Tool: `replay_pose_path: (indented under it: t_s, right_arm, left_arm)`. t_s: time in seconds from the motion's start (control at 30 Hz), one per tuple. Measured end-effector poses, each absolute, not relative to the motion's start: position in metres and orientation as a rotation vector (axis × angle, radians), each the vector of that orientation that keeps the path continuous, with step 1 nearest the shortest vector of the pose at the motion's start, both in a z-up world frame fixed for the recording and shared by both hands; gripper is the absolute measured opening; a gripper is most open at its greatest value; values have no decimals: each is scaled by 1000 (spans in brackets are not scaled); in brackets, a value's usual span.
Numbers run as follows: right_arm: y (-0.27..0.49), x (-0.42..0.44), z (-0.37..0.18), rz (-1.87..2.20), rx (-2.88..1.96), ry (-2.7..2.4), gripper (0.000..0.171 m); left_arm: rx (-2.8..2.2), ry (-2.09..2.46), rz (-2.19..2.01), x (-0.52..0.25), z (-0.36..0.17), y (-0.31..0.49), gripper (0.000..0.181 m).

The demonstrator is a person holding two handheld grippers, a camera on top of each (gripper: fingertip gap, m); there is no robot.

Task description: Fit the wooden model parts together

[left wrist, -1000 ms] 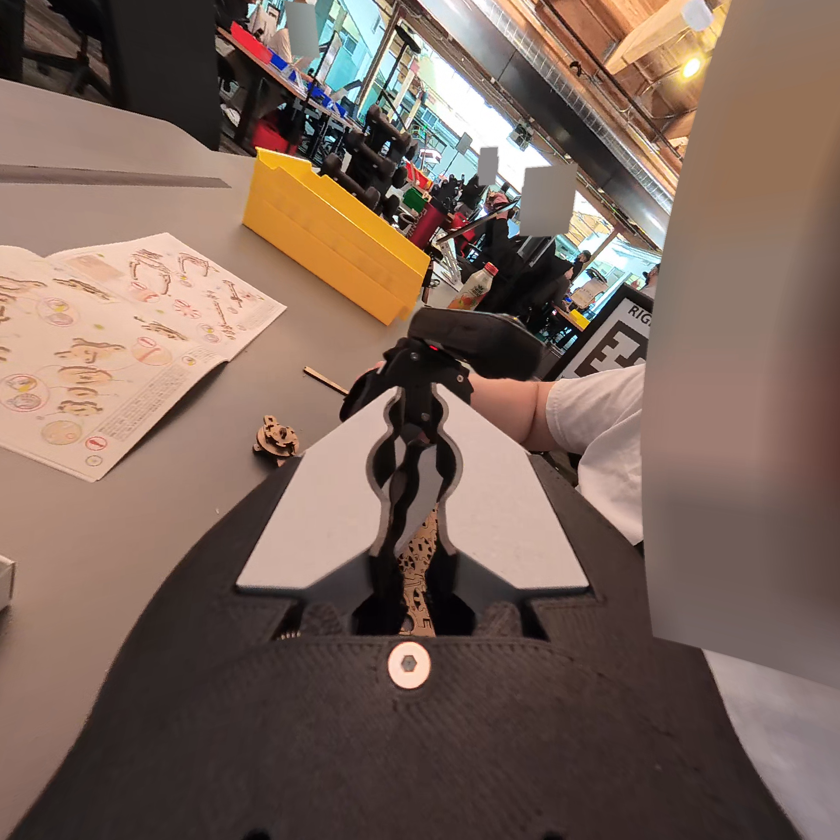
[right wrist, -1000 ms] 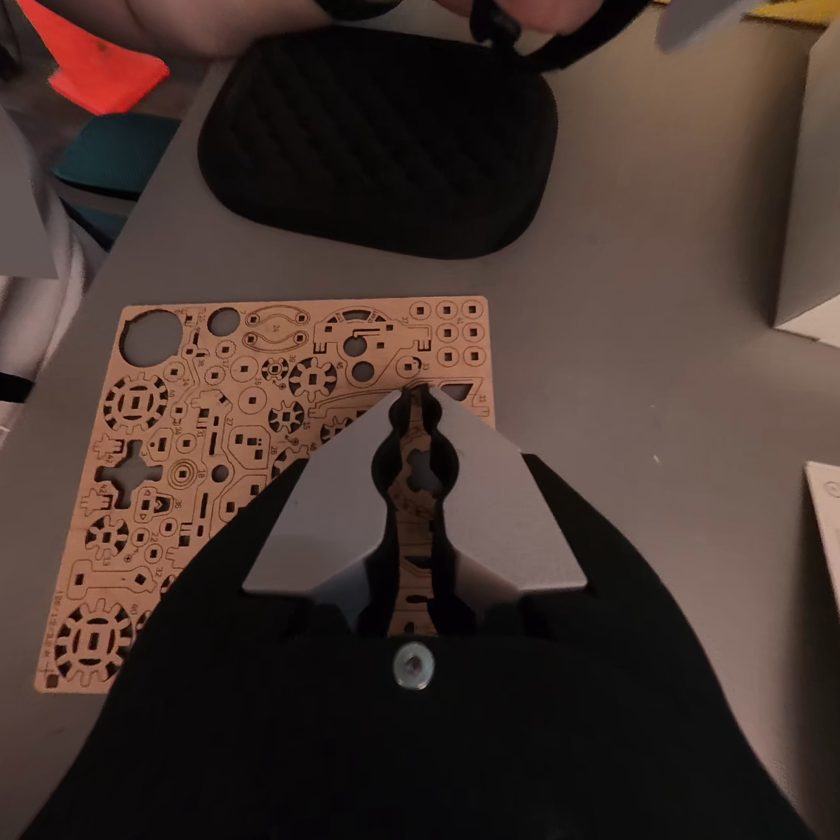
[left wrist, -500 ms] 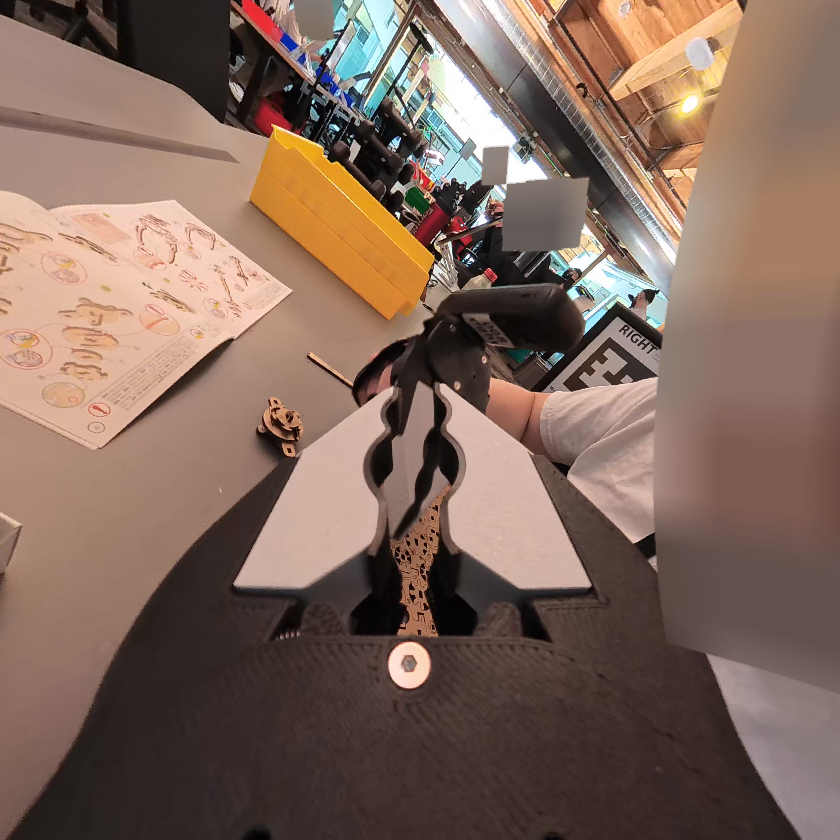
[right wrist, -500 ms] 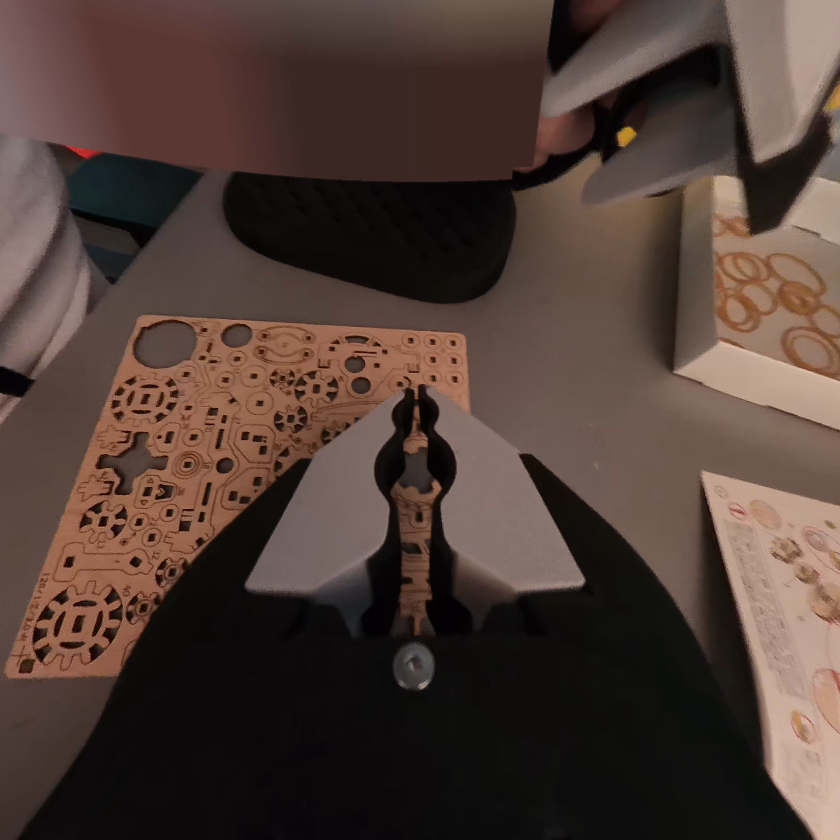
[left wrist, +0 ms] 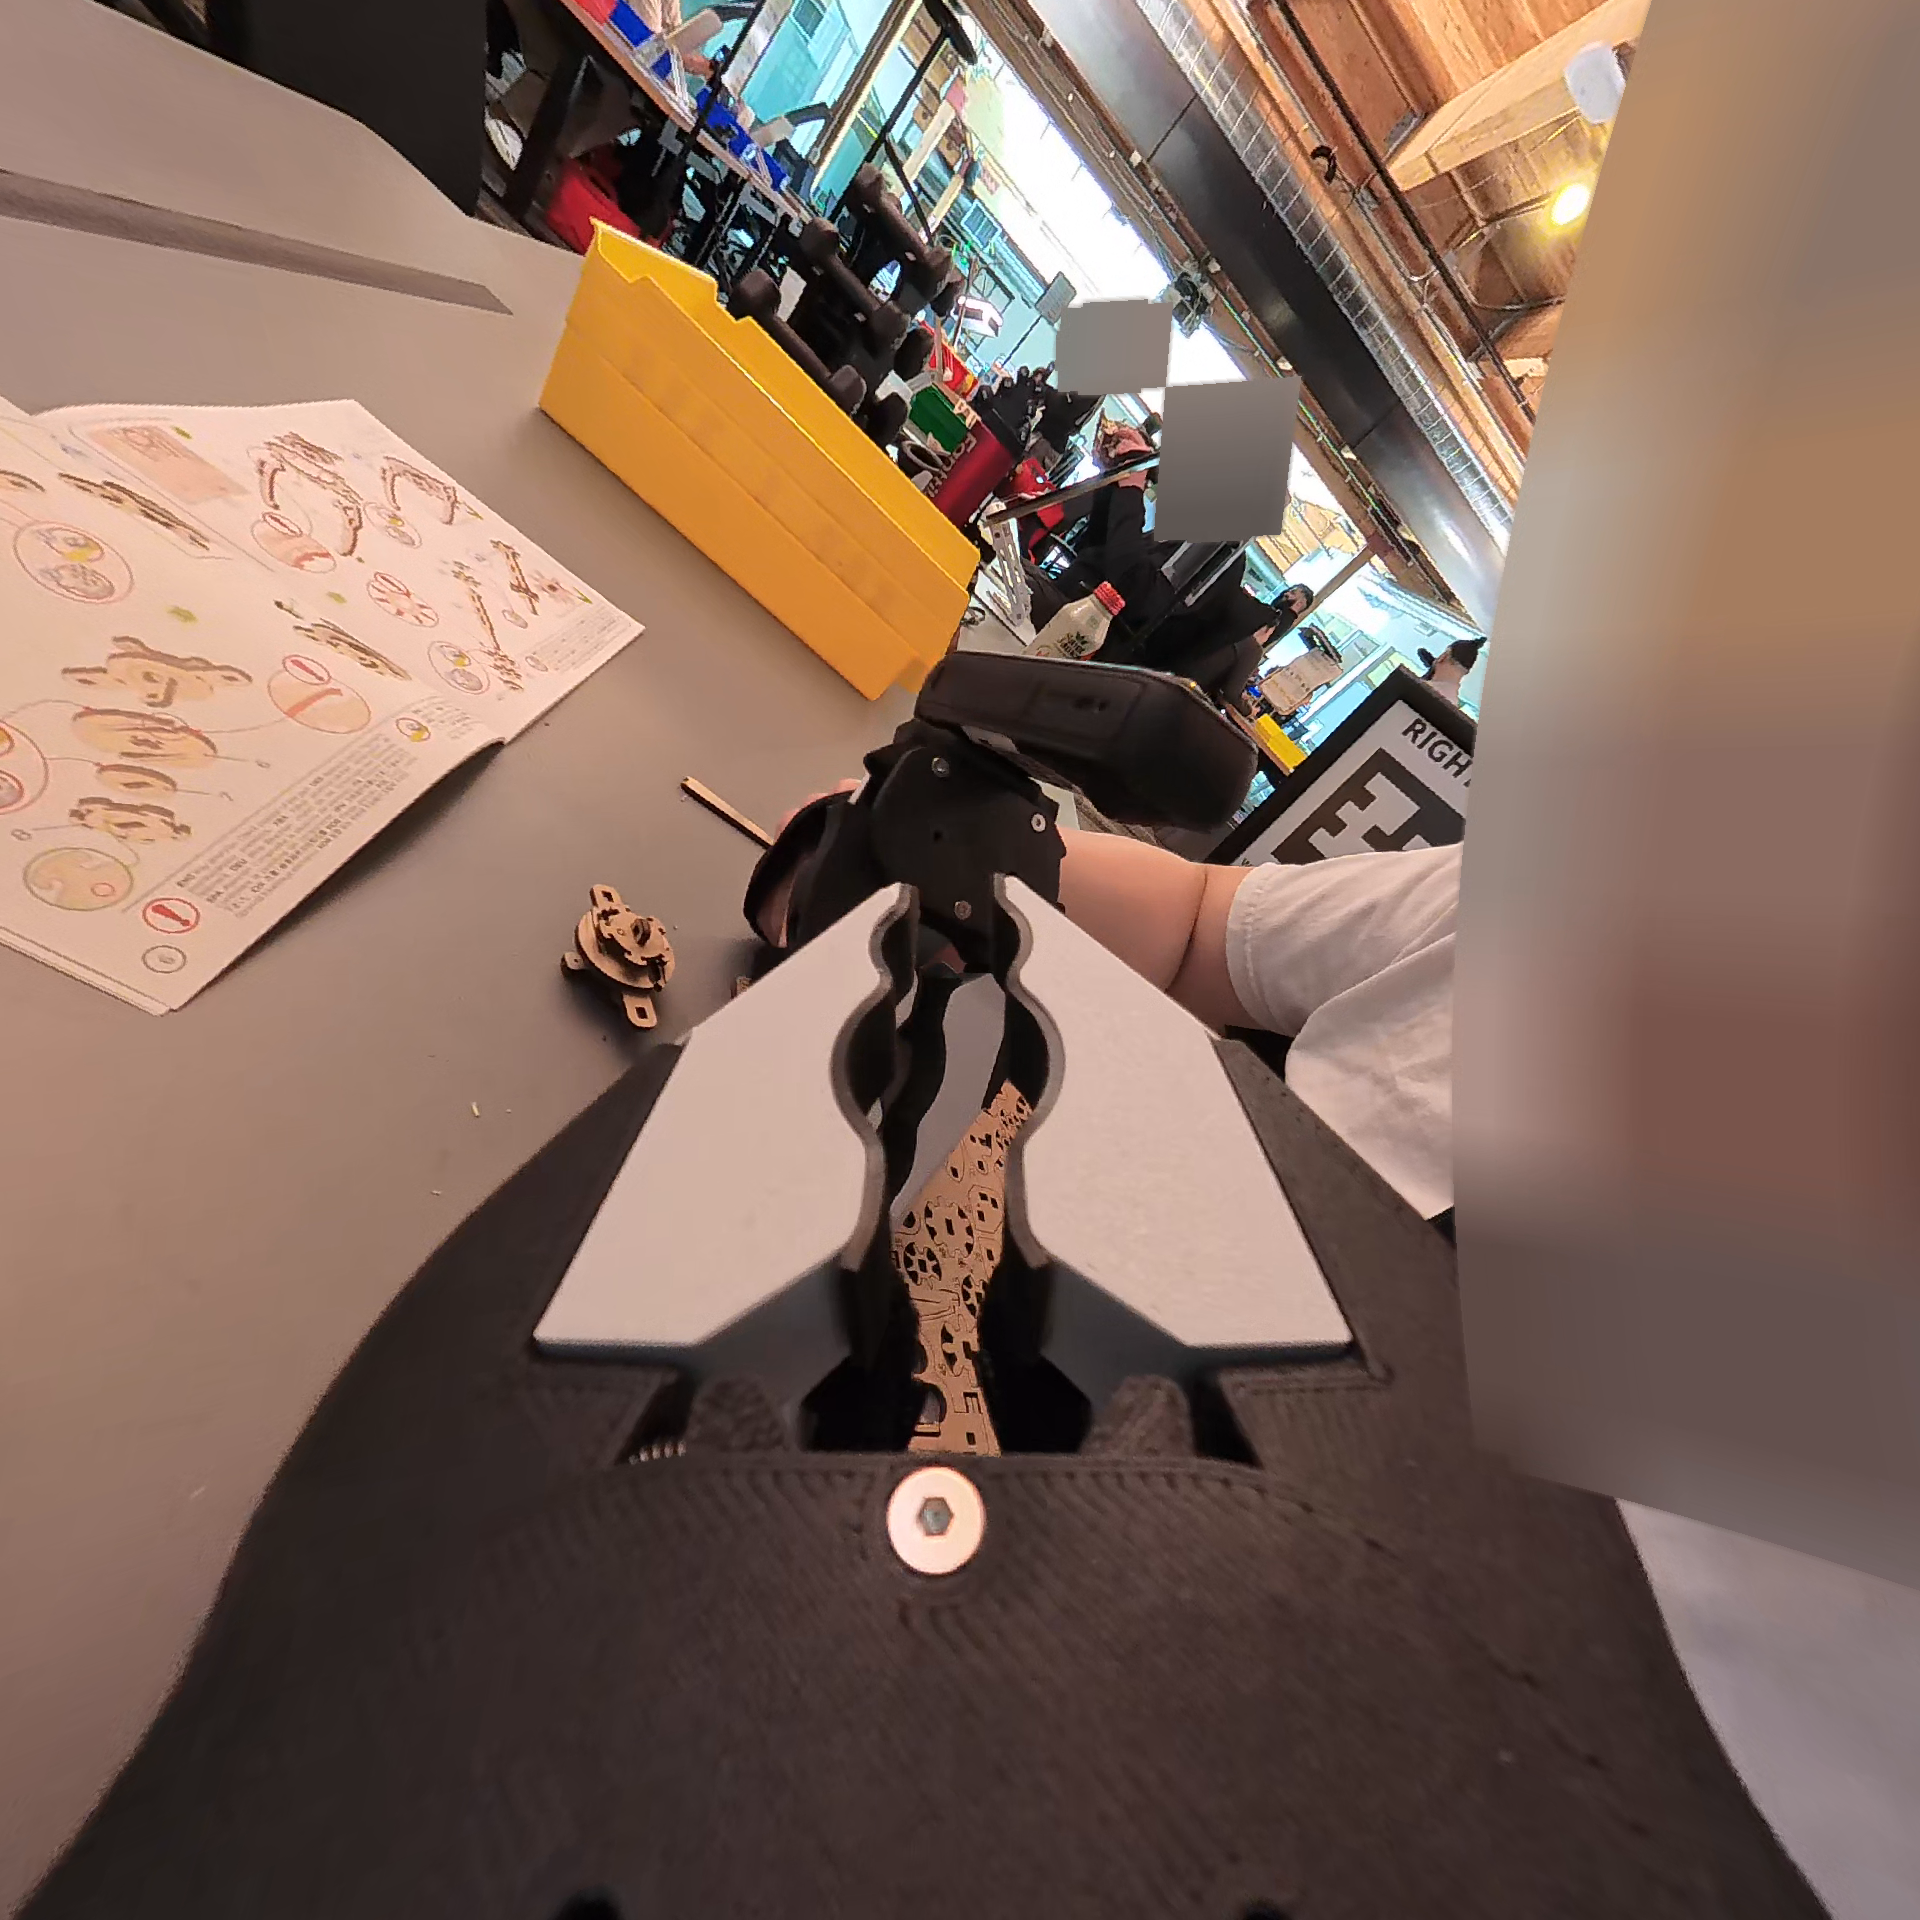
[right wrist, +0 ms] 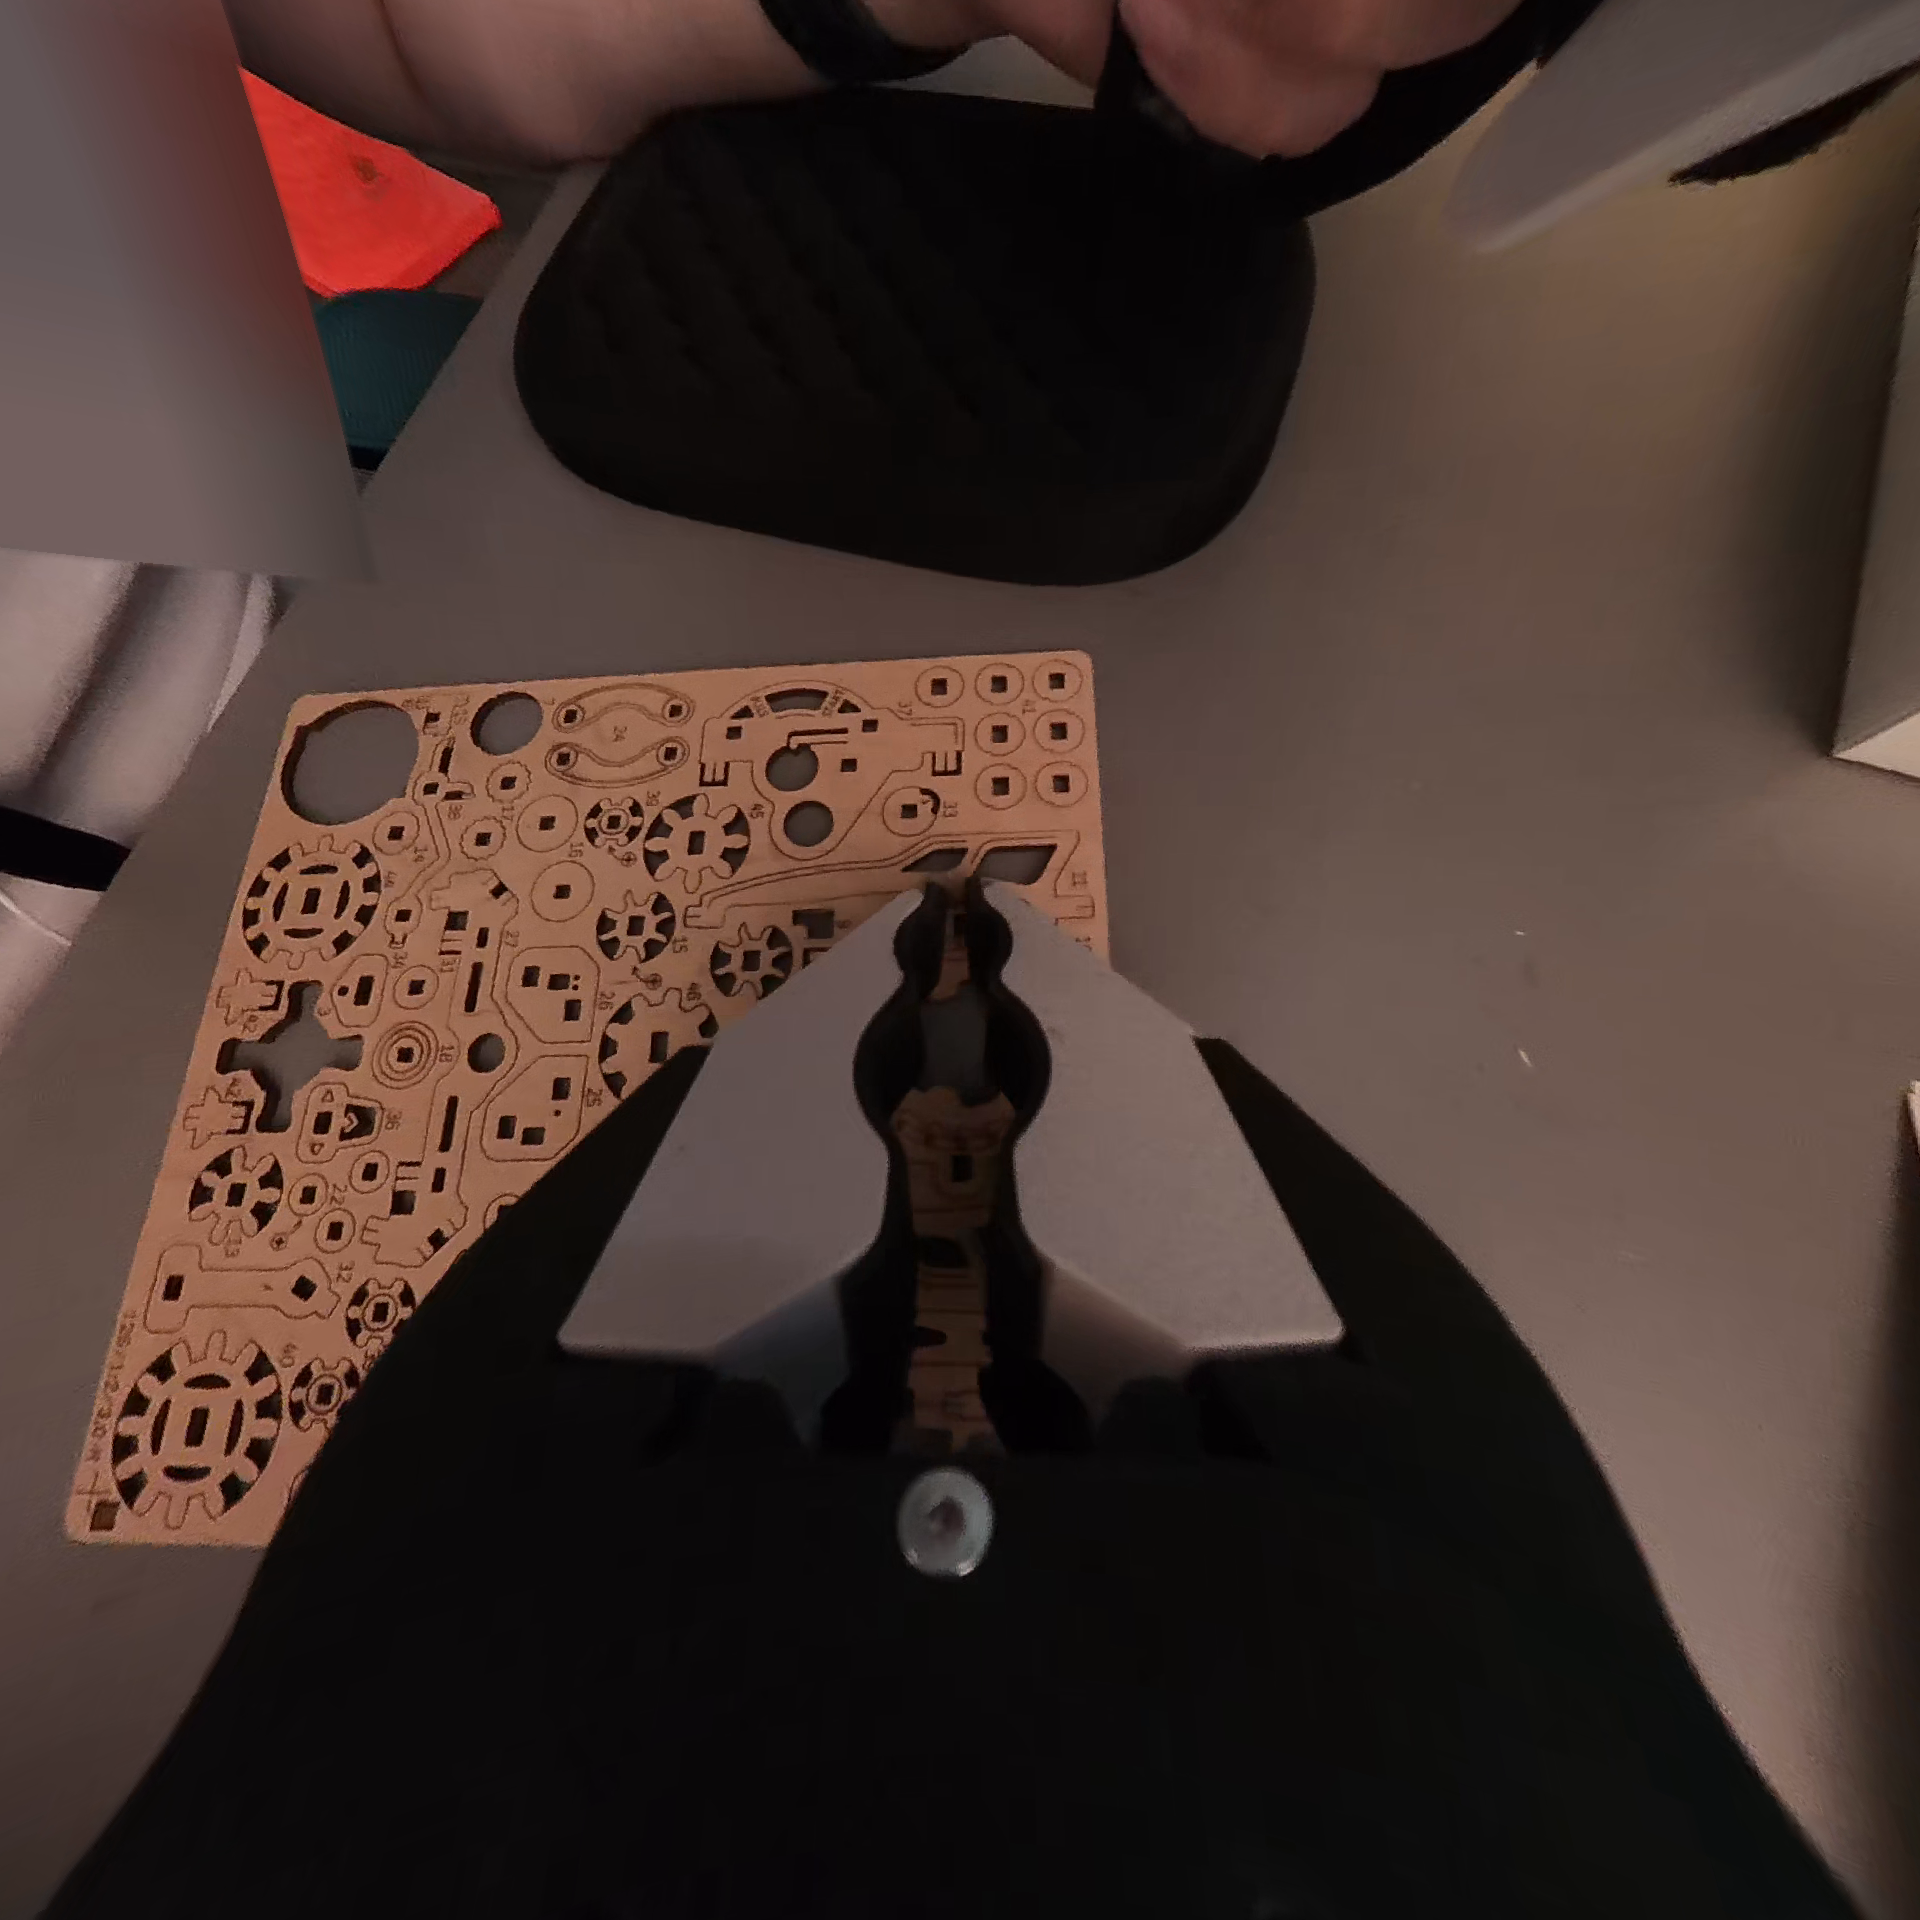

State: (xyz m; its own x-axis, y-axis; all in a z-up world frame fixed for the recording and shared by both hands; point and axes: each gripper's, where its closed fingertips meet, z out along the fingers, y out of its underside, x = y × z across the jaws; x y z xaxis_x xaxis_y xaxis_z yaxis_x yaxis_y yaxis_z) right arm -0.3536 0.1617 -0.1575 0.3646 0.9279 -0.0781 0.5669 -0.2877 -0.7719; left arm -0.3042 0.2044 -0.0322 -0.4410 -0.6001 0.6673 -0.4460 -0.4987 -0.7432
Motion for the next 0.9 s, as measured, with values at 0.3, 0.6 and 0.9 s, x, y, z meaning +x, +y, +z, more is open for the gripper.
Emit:
replay_pose_path:
  t_s: [0.3, 0.6, 0.9]
  right_arm:
    - [177, -335, -106, 343, -1704, -1212, 1]
    - [177, -308, -25, -217, -1351, -1037, 0]
    - [185, -290, -37, -114, -1498, -980, 0]
  left_arm:
    - [-1602, 1465, -2147, -304, -31, 207, 13]
    - [-1357, 1635, -2152, -309, -20, 165, 9]
    - [-1430, 1584, -1974, -305, -26, 188, 7]
